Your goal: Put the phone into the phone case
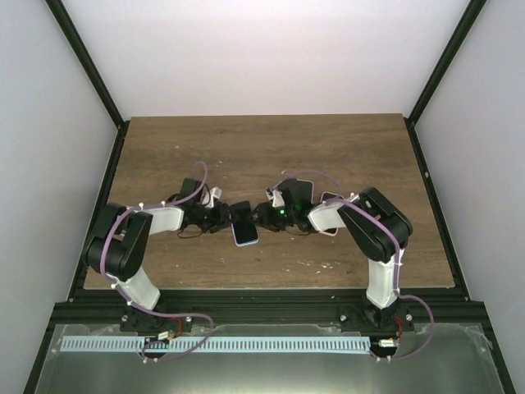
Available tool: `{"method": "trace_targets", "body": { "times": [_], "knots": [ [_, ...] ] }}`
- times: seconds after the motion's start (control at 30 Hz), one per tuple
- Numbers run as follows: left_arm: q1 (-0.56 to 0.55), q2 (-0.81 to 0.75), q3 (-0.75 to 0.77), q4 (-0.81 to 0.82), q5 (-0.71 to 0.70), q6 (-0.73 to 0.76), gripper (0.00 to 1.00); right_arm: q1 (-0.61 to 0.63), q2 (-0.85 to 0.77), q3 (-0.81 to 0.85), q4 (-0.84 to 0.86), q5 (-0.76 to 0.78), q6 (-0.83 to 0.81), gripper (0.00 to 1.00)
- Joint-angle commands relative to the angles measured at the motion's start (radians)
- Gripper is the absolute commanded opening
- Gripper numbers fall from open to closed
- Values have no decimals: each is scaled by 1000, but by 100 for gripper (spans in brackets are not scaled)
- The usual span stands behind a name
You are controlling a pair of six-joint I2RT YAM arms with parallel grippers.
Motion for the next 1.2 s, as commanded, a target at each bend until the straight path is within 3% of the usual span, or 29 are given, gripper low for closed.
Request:
{"method": "trace_targets", "body": {
  "times": [0.0, 0.4, 0.67, 0.87, 0.93, 1.03, 1.17],
  "knots": [
    [-4, 0, -35, 37, 93, 1, 48, 4, 52, -1, 198, -144, 97, 50],
    [13, -37, -104, -4, 53, 10, 41, 6, 67, -58, 470, -239, 307, 53],
    [12, -47, -126, -34, 1, 32, 29, 13, 60, -82, 492, -214, 343, 53],
    [12, -64, -185, 99, 118, -73, 25, 16, 66, -138, 565, -197, 423, 55],
    [13, -79, -188, 85, 96, -82, 23, 16, 37, -148, 496, -167, 377, 56],
    [13, -97, -188, 73, 82, -74, 21, 16, -19, -112, 248, -91, 226, 55],
    [13, -102, -203, 181, 168, -116, 22, 16, -53, -107, 107, -31, 123, 46]
  ]
}}
